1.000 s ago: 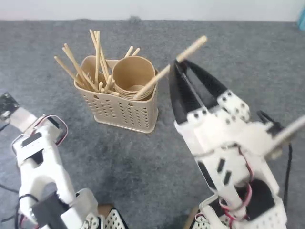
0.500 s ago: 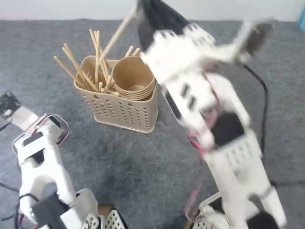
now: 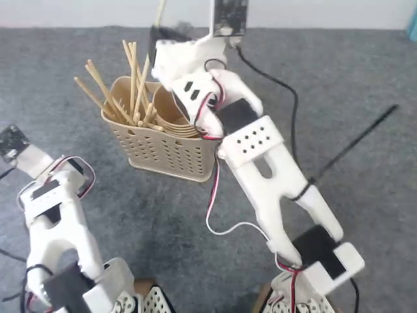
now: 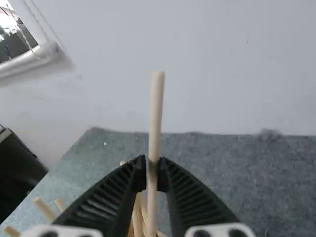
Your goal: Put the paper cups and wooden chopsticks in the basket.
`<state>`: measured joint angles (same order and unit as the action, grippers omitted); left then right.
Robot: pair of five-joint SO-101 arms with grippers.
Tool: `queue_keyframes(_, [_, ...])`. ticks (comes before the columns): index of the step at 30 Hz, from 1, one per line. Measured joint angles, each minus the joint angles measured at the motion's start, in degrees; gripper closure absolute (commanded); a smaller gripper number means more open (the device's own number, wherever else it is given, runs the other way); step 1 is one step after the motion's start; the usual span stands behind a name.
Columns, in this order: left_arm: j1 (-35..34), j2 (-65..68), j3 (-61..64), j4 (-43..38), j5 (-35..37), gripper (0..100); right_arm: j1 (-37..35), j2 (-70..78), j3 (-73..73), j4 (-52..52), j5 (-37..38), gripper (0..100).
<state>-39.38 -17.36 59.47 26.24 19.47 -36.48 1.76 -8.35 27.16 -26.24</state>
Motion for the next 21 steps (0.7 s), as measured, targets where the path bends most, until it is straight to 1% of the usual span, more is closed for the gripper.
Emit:
queue_keyframes(6, [0.0,0.0,0.0,0.0,0.0,92,-0.6,-0.7,0.0,1.8,0.0,84.7])
queue_keyframes(10, [0.0,0.0,0.0,0.0,0.0,92,-0.7,-7.6,-0.4,6.7,0.0,84.7])
queue_keyframes(12, [0.0,0.0,0.0,0.0,0.0,92,-0.7,-12.2,-1.8,11.1,0.0,84.7])
queue_keyframes(17, [0.0,0.0,0.0,0.0,0.0,92,-0.7,-22.8,-4.7,26.1,0.3,84.7])
queue_keyframes(21, [0.0,0.0,0.0,0.0,0.0,92,-0.4,-28.5,-4.7,40.4,3.5,84.7])
